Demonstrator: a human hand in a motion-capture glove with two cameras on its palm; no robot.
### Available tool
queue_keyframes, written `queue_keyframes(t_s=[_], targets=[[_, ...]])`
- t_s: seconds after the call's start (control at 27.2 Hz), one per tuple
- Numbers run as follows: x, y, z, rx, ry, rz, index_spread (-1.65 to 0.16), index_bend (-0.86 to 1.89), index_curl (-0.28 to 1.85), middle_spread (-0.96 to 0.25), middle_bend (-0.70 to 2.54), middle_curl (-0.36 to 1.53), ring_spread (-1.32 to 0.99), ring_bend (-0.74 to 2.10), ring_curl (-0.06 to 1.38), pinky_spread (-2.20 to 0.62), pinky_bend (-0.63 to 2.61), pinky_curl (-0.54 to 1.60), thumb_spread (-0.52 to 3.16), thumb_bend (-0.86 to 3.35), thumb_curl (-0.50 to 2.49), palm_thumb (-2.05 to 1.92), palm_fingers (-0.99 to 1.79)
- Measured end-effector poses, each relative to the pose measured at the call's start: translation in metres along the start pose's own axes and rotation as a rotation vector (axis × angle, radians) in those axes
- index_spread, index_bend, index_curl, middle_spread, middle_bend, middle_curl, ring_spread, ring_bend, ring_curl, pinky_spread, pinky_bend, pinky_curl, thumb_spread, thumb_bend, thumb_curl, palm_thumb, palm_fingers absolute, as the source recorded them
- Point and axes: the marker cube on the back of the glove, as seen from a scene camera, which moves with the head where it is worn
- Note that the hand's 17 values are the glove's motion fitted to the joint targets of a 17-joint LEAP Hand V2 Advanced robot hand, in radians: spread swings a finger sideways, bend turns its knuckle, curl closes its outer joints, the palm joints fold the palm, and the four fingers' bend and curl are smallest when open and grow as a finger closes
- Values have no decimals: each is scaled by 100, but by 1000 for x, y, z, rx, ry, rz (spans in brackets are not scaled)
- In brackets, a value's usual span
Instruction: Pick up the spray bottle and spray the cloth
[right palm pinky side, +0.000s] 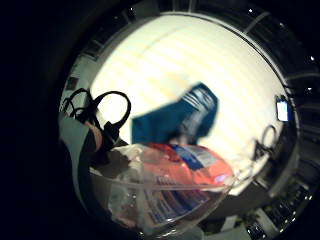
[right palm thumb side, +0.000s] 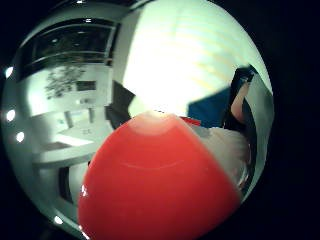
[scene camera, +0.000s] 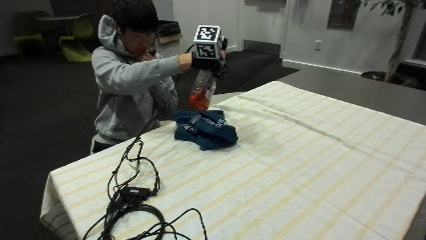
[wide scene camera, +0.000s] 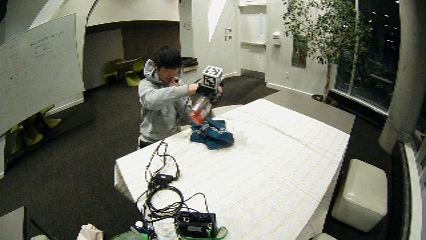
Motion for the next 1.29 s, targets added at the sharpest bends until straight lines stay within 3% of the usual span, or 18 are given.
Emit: queue_keyframes(t_s=[0.18,0.37,0.81,0.96,1.03,1.18,1.29], targets=[[-20,-36,35,233,-467,-147,-23,38,55,-11,59,49,-15,61,45,-26,36,37,12,-3,75,93,138],[-2,-70,75,336,-665,-149,-23,39,55,-11,60,50,-15,59,45,-26,37,37,13,-3,75,94,137],[24,-129,139,426,-740,-54,-22,35,54,-10,58,49,-15,57,45,-25,37,37,16,-3,76,94,134],[33,-111,141,228,-666,-123,-22,31,54,-10,57,49,-15,56,45,-26,39,38,20,-4,76,92,132],[35,-106,141,177,-622,-135,-22,25,52,-10,53,48,-15,54,44,-25,44,39,24,-4,75,92,124],[38,-85,141,133,-574,-135,-25,9,50,-7,31,43,-11,37,44,-9,53,45,49,-4,71,89,36],[49,-56,130,104,-575,-146,-25,6,46,-4,25,40,-8,30,42,-2,58,46,59,-4,68,87,14]])
